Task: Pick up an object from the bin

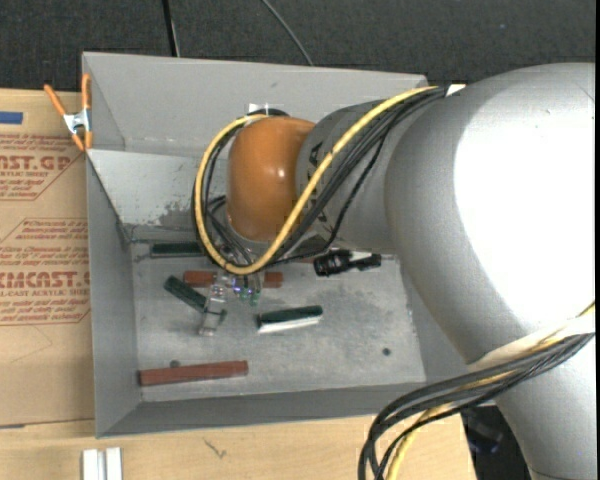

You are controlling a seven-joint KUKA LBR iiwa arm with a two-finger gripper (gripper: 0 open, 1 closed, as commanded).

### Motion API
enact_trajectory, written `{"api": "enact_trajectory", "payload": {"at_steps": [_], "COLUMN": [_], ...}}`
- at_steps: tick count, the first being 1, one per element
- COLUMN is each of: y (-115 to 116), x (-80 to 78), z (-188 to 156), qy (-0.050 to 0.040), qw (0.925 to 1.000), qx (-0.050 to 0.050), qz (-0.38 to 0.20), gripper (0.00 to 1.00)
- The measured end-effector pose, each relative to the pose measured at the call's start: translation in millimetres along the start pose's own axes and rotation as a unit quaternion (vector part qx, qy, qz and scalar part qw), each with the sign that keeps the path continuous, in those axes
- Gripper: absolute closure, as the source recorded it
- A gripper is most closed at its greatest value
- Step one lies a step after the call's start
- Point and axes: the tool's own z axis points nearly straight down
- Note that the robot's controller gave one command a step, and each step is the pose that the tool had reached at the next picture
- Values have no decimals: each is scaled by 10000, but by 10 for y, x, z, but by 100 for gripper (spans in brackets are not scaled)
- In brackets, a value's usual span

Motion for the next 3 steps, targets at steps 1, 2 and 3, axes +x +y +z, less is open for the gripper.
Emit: {"api": "enact_trajectory", "payload": {"at_steps": [1,2,3], "y": [-101,-100,-100], "x": [-11,-11,-6], "z": [135,135,118], "qy": [-1,-1,6], "qw": [9997,9997,9997], "qx": [3,3,5], "qz": [-227,-228,-228], "gripper": [100,100,100]}}
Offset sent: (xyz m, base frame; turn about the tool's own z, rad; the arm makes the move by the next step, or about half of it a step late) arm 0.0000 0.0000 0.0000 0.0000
